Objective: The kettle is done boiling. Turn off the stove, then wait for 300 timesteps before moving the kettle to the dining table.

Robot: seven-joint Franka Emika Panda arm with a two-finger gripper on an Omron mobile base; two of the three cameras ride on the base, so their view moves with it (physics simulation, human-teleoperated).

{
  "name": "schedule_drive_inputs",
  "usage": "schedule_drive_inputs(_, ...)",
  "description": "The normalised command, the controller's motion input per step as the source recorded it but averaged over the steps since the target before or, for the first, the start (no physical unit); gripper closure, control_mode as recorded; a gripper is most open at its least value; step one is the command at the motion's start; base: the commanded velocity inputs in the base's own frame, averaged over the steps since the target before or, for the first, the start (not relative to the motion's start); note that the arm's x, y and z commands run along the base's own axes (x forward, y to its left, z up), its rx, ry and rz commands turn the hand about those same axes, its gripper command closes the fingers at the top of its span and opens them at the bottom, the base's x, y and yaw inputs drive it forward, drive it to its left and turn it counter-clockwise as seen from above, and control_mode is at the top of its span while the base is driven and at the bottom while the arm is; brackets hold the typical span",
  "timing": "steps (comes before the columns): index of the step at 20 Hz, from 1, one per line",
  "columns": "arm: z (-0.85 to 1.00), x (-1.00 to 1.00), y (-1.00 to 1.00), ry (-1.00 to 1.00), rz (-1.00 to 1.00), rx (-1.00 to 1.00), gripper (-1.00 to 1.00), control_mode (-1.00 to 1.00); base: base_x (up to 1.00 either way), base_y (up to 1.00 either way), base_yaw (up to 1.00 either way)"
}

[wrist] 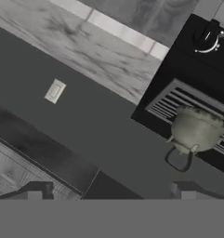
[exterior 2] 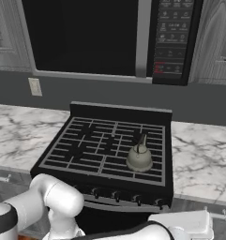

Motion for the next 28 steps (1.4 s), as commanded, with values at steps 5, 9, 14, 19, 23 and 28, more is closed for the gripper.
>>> schedule_drive_inputs(5, 0.48, 0.00, 0.00, 0.00, 0.07, -0.23, -1.00, -1.00, 0.00, 0.00, 0.00)
schedule_drive_inputs(9, 0.44, 0.00, 0.00, 0.00, 0.09, -0.23, -1.00, -1.00, 0.00, 0.00, 0.00)
schedule_drive_inputs(14, 0.35, 0.00, 0.00, 0.00, 0.13, -0.20, -1.00, -1.00, 0.00, 0.00, 0.00)
schedule_drive_inputs(19, 0.25, 0.00, 0.05, 0.03, 0.16, -0.28, -1.00, -1.00, 0.00, 0.00, 0.00)
schedule_drive_inputs(23, 0.19, 0.00, 0.14, 0.03, 0.16, -0.32, -1.00, -1.00, 0.00, 0.00, 0.00)
schedule_drive_inputs(28, 0.08, 0.01, 0.37, 0.03, 0.11, -0.34, -1.00, -1.00, 0.00, 0.00, 0.00)
